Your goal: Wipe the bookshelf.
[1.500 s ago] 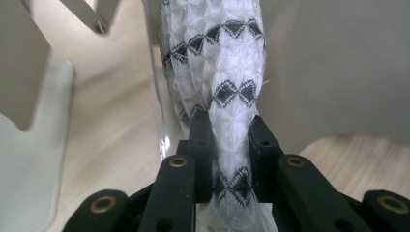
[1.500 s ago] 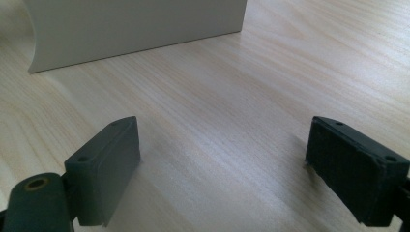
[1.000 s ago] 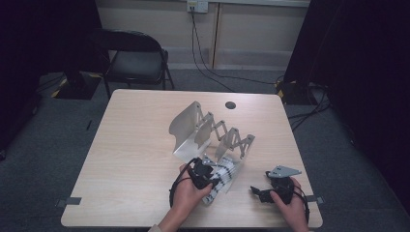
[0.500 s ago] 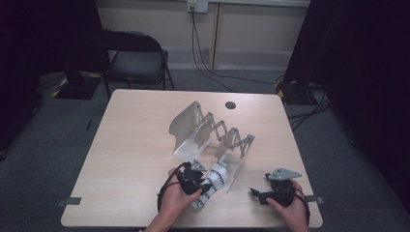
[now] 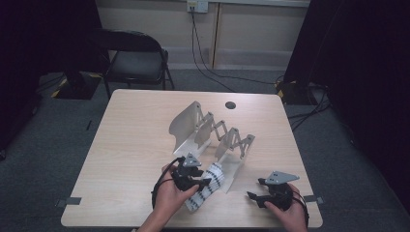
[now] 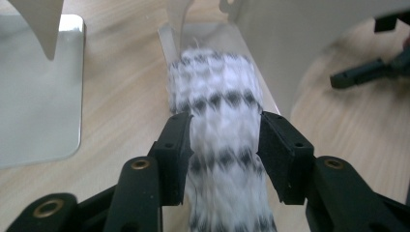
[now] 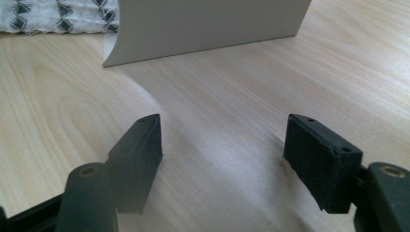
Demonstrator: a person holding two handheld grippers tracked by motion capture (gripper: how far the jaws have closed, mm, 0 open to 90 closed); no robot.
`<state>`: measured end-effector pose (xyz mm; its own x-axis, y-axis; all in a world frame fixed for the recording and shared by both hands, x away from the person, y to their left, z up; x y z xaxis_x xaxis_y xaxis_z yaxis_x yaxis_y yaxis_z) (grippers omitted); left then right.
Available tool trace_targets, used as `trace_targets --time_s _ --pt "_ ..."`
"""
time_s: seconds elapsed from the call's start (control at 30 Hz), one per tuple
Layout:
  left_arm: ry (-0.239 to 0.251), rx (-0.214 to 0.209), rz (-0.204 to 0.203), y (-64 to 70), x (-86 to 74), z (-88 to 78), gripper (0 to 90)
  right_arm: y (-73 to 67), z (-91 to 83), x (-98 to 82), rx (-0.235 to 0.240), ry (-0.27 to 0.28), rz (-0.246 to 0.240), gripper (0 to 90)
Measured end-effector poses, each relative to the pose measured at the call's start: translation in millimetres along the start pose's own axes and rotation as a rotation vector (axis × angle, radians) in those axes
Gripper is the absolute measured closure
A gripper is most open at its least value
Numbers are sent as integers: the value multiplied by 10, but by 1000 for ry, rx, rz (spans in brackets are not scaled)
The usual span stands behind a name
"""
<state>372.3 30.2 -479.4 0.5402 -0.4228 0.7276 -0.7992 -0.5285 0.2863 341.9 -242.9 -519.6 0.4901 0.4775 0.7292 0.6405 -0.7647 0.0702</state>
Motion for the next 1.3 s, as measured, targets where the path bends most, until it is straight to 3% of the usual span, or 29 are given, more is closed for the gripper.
trace_targets --time_s 0.23,0.57,0.7,0.77,0.97,1.07,1.1,1.3 --pt "-51 -26 -14 -69 -20 221 662 -28 -50 -27 0 10 9 325" --pt "-109 -83 39 120 -165 133 718 -79 -50 -22 7 8 2 327" --pt "-92 -102 25 156 -202 70 688 -105 -44 -10 10 5 -5 327" --pt "-74 -86 30 138 -173 36 625 -106 -44 -5 7 8 -5 326" --pt "-9 -27 -15 -32 -4 -5 647 -81 -43 -8 5 15 6 326" --pt "-18 20 -22 -104 43 34 681 -61 -35 -16 1 12 7 325" --pt "-26 20 -36 -126 47 63 699 -57 -31 -18 2 14 8 324" --pt "-76 -15 -5 -40 -7 232 724 -67 -39 -11 5 20 1 319"
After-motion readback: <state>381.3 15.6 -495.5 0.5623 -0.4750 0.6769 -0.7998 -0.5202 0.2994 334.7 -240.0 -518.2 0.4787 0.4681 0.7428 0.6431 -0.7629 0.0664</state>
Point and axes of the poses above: each handheld gripper's, and its own axes: z roughly forward along the jaws, x roughly out of its top, y roughly to its right, the point moved 4 cm from there along z, roughly forward along the jaws, and after that the axes turned 8 degrees about -x, right-handed, at the moved point
